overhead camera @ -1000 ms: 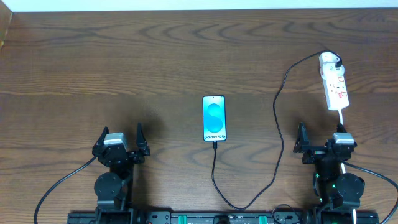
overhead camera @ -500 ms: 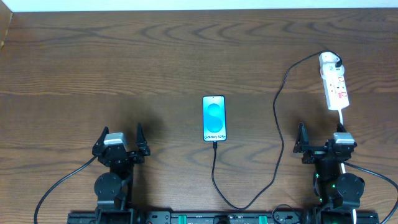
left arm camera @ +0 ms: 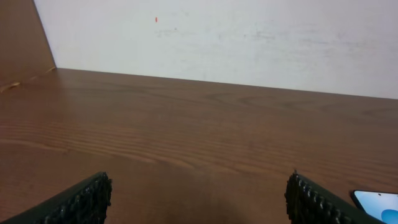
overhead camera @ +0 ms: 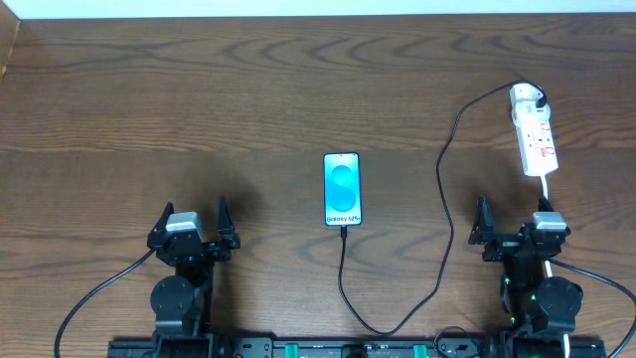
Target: Plug charger to phone and switch on socket
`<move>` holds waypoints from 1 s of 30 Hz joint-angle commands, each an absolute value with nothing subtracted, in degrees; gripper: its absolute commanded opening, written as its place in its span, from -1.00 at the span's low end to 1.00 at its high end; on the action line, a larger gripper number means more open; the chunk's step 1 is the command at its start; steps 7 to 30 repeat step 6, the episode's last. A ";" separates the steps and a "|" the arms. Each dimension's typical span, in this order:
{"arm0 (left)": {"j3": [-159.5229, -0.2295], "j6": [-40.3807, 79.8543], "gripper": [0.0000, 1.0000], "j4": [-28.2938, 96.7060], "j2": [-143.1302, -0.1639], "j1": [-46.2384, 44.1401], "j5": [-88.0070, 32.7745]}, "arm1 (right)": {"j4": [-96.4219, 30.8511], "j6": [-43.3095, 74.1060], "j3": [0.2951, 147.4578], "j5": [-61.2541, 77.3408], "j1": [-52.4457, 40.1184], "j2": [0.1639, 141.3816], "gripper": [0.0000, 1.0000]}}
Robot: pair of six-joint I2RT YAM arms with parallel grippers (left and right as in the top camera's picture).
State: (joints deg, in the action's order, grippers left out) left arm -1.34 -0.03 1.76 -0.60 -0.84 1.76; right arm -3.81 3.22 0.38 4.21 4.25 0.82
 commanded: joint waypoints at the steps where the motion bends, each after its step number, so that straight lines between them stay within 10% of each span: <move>1: -0.23 -0.19 0.79 4.05 -0.23 -0.56 2.37 | -4.10 2.50 0.32 3.55 3.97 0.32 0.98; 30: -0.23 -0.19 0.78 4.05 -0.23 -0.56 2.37 | -4.10 2.50 0.32 3.55 3.97 0.32 0.99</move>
